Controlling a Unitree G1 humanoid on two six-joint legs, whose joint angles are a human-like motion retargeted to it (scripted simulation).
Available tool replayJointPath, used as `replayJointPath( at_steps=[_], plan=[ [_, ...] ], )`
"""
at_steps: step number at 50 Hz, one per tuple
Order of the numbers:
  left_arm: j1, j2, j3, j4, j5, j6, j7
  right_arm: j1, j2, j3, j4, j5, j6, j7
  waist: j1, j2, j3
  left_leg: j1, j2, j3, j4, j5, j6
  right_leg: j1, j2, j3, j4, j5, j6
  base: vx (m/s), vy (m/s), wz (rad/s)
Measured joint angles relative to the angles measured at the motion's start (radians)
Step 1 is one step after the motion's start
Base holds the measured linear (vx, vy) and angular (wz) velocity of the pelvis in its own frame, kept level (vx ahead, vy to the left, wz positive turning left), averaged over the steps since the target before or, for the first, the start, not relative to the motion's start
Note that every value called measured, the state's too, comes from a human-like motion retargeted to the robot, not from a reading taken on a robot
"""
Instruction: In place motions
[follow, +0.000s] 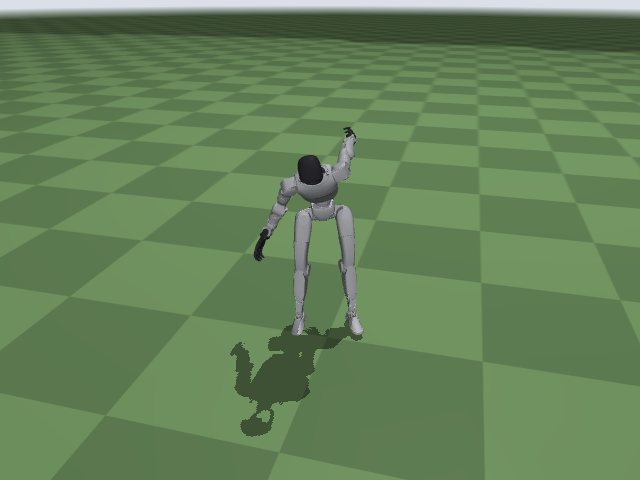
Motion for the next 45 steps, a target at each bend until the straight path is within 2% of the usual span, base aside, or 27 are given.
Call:
replayJointPath(
  at_steps=[5,10,17,22,26,31,35,40,45],
  plan=[
    [-0.033,0.012,-0.050,-0.014,0.066,-0.015,0.053,0.068,0.017,0.007,-0.034,-0.106,0.053,-0.009,-0.002,-0.037,0.000,0.015,-0.006,-0.007,0.001,-0.011,0.007,0.010,-0.012,-0.008,0.001,-0.004,0.022,0.03,-0.10,-0.06],
    [-0.084,0.016,-0.080,-0.069,0.084,-0.036,0.058,0.141,0.082,0.018,-0.099,-0.172,0.053,-0.023,-0.023,-0.083,0.000,0.046,-0.003,-0.009,0.005,-0.031,0.016,0.033,-0.007,-0.005,0.003,-0.011,0.031,0.06,-0.07,-0.16],
    [-0.148,0.001,-0.083,-0.117,0.047,-0.051,0.089,0.255,0.192,0.035,-0.239,-0.192,0.038,-0.032,-0.072,-0.164,0.000,0.099,0.008,0.001,0.012,-0.058,0.032,0.066,0.006,0.014,0.006,-0.016,0.037,0.08,-0.06,-0.26],
    [-0.166,-0.001,-0.070,-0.129,0.037,-0.054,0.089,0.319,0.206,0.010,-0.256,-0.223,0.024,-0.039,-0.108,-0.211,0.000,0.123,0.014,0.010,0.014,-0.072,0.041,0.078,0.014,0.029,0.007,-0.016,0.038,0.06,-0.02,-0.22],
    [-0.167,0.003,-0.050,-0.126,0.036,-0.050,0.103,0.359,0.203,-0.050,-0.221,-0.169,-0.015,-0.089,-0.128,-0.233,0.000,0.128,0.017,0.013,0.014,-0.078,0.044,0.080,0.017,0.035,0.006,-0.016,0.038,0.03,-0.01,-0.07],
    [-0.162,0.019,-0.047,-0.094,0.030,-0.035,0.103,0.408,0.187,-0.106,-0.149,-0.146,-0.064,-0.228,-0.127,-0.223,0.000,0.107,0.018,0.008,0.015,-0.076,0.044,0.067,0.017,0.033,0.006,-0.018,0.039,0.00,0.00,0.00],
    [-0.161,0.018,-0.055,-0.075,0.046,-0.027,0.096,0.424,0.148,-0.045,-0.062,-0.214,-0.066,-0.311,-0.127,-0.190,0.000,0.069,0.017,-0.003,0.015,-0.067,0.044,0.038,0.015,0.029,0.003,-0.017,0.041,-0.03,0.04,0.11],
    [-0.154,0.028,-0.089,-0.068,0.082,-0.031,0.124,0.386,0.144,0.104,-0.060,-0.396,0.030,-0.415,-0.081,-0.129,0.000,0.008,0.003,-0.019,0.011,-0.054,0.043,-0.016,-0.003,0.017,-0.002,-0.010,0.051,-0.07,0.06,0.17],
    [-0.148,0.027,-0.092,-0.019,0.091,-0.025,0.152,0.290,0.196,0.248,-0.230,-0.557,0.152,-0.504,-0.043,-0.062,0.000,-0.070,-0.015,-0.042,0.004,-0.033,0.042,-0.080,-0.020,-0.002,-0.006,-0.004,0.055,-0.09,0.08,0.31]
  ],
)
